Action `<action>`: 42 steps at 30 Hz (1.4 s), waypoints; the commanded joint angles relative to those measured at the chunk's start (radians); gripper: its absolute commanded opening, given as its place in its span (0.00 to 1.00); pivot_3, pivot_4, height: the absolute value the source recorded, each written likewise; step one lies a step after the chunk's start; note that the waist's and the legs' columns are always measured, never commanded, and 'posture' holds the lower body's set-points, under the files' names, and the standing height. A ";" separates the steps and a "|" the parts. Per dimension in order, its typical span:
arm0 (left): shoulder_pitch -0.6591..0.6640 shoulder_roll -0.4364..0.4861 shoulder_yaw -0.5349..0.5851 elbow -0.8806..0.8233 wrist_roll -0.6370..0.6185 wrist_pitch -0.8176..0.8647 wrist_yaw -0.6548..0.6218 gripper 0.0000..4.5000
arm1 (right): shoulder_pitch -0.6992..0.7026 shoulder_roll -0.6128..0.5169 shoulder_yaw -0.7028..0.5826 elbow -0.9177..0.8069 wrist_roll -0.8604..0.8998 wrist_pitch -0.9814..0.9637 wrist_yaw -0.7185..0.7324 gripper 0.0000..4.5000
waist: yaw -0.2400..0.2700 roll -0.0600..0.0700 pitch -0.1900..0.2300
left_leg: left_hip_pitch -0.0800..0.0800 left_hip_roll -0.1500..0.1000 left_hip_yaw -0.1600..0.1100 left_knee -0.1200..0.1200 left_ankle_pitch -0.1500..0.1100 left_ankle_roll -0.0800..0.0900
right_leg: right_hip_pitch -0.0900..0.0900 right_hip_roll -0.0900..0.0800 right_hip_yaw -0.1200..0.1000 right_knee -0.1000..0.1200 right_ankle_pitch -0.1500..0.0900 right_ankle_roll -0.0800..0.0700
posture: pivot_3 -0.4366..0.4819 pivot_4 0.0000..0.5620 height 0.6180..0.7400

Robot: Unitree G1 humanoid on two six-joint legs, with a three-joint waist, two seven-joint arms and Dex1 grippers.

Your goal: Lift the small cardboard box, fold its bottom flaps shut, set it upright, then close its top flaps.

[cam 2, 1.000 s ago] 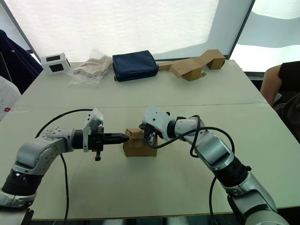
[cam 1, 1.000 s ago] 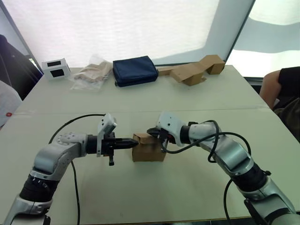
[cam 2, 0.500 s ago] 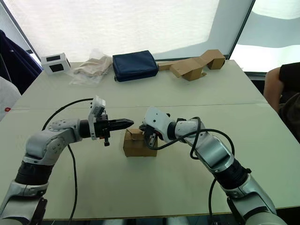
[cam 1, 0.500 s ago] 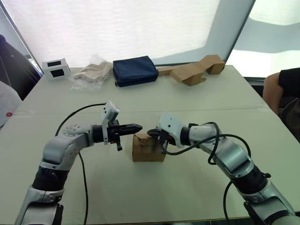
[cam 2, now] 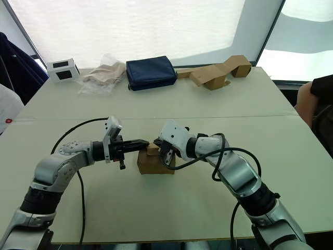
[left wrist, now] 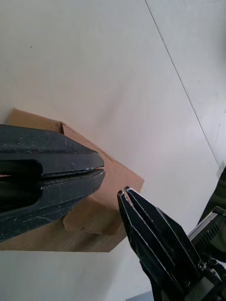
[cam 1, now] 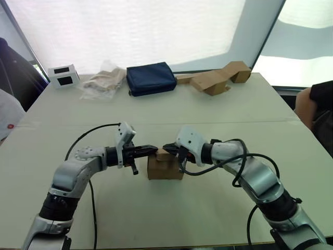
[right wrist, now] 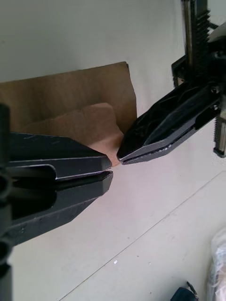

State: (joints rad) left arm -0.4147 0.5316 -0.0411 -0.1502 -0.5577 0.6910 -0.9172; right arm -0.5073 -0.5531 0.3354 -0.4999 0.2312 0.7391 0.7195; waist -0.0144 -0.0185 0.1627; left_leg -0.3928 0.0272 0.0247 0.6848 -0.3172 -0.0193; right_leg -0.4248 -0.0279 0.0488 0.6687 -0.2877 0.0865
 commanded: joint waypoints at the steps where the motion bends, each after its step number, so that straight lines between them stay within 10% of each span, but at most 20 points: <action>1: -0.024 -0.016 0.020 -0.013 -0.015 -0.009 0.013 0.00 | 0.034 -0.019 -0.033 -0.061 0.026 -0.051 0.034 0.00 | 0.000 0.000 0.000 | 0.000 0.000 0.000 0.000 0.000 0.000 | 0.000 0.000 0.000 0.000 0.000 0.000 | 0.48 0.27 1.00; 42: -0.017 -0.063 -0.004 -0.018 -0.012 0.001 0.048 0.00 | 0.049 -0.022 0.066 0.082 -0.190 -0.229 0.054 0.00 | -0.001 0.000 0.000 | 0.000 0.000 0.000 0.000 0.000 0.000 | 0.000 0.001 0.000 0.000 0.000 0.000 | 0.48 0.27 1.00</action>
State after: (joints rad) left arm -0.4323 0.4689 -0.0514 -0.1354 -0.5561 0.6911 -0.8684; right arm -0.4508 -0.5730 0.4069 -0.4260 0.0647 0.5110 0.7847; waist -0.0150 -0.0185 0.1627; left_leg -0.3923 0.0272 0.0247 0.6849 -0.3170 -0.0196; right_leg -0.4244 -0.0272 0.0488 0.6689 -0.2877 0.0865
